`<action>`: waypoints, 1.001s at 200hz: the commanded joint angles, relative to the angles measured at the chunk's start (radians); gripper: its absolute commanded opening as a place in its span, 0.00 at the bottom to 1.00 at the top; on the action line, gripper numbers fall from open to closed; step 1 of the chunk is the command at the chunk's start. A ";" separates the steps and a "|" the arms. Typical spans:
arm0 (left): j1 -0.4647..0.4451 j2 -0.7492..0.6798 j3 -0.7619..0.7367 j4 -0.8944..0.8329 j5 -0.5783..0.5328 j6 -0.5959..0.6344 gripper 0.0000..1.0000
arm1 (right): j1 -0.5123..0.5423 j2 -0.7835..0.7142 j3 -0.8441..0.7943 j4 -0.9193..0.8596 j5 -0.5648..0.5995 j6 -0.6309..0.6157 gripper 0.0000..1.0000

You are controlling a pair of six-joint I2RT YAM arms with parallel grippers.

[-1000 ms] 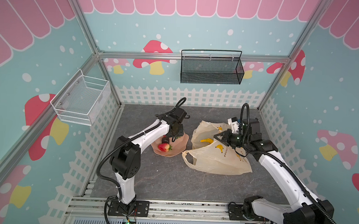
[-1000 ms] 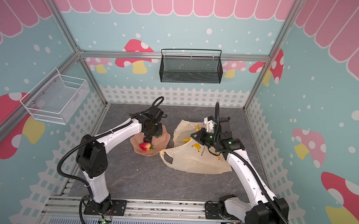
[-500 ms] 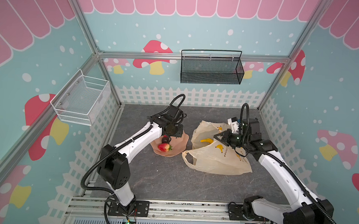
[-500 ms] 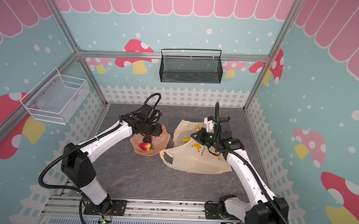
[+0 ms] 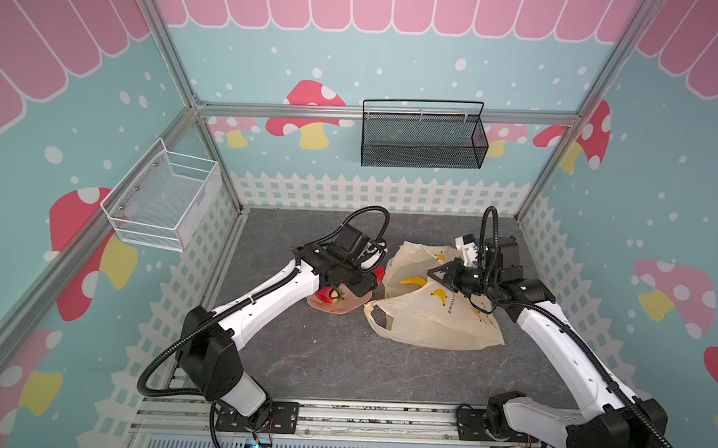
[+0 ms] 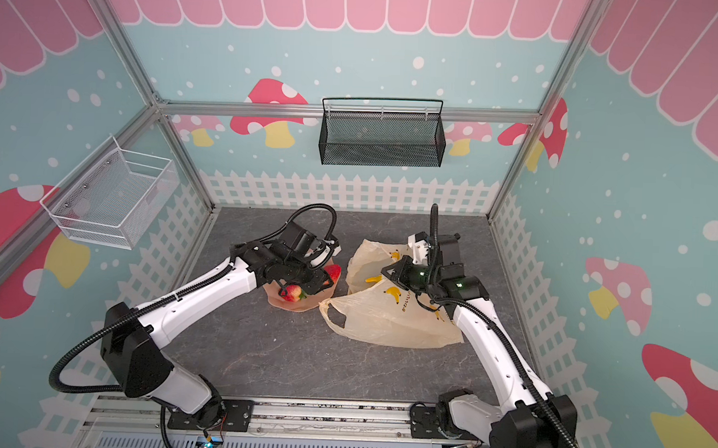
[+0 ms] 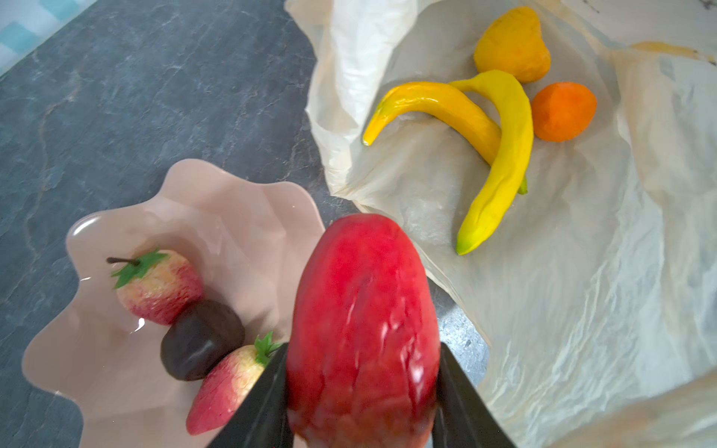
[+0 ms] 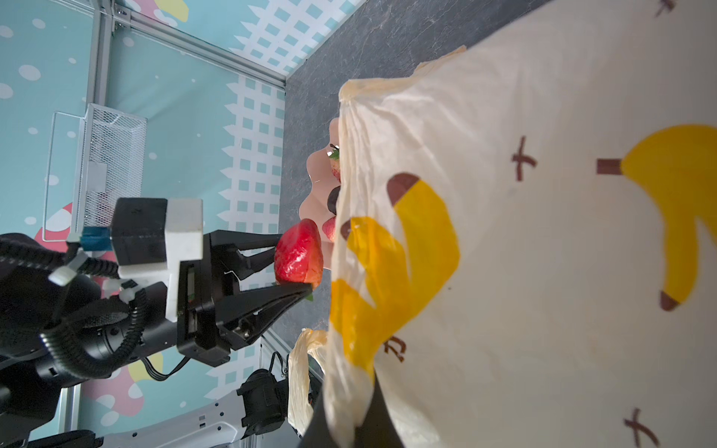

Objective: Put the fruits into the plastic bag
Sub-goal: 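Lift the strawberry from the bowl with the left gripper, then carry the strawberry with the left gripper down into the bag mouth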

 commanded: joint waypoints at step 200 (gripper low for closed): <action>-0.156 0.460 0.308 0.159 0.309 -0.182 0.20 | 0.009 0.010 0.030 -0.016 0.006 0.015 0.00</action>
